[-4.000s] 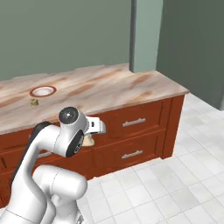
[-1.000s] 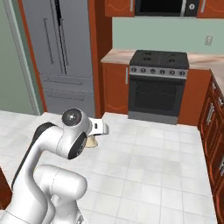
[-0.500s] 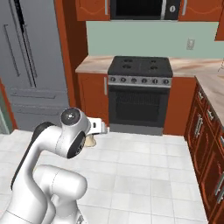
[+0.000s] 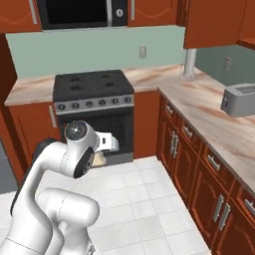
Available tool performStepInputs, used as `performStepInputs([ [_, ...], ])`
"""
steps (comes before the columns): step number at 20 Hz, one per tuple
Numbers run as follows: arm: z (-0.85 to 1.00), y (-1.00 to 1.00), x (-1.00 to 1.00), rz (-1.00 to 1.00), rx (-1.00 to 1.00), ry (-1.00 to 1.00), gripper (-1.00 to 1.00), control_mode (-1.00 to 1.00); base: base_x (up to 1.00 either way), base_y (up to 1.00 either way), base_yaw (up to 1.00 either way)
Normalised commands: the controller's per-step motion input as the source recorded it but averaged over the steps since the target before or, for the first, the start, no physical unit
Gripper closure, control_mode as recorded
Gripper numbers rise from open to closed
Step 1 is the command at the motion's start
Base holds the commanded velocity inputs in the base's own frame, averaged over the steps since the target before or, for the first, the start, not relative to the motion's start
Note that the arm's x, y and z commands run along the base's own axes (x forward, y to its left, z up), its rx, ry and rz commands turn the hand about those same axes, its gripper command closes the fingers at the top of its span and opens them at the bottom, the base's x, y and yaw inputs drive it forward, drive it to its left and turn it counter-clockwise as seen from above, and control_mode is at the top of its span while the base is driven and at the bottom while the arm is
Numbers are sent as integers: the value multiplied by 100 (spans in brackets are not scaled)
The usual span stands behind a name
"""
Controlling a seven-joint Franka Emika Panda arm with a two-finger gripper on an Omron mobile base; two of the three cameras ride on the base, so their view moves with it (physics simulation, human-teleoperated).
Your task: Pick the candle and candle from the dining table and place them in the open cabinet. Close the cabinet after placing the objects.
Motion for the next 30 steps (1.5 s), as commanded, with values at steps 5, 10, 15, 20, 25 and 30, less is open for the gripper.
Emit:
performStepInputs([
  [5, 0, 0, 0, 0, 0, 0, 100, 100, 91, 19, -61],
  [10, 0, 0, 0, 0, 0, 0, 100, 100, 66, 21, -61],
  [15, 0, 0, 0, 0, 0, 0, 100, 100, 44, 22, -58],
  [20, 0, 0, 0, 0, 0, 0, 100, 100, 50, 24, -50],
  [25, 0, 0, 0, 0, 0, 0, 100, 100, 68, 30, -35],
  [30, 0, 0, 0, 0, 0, 0, 100, 100, 52, 26, -24],
])
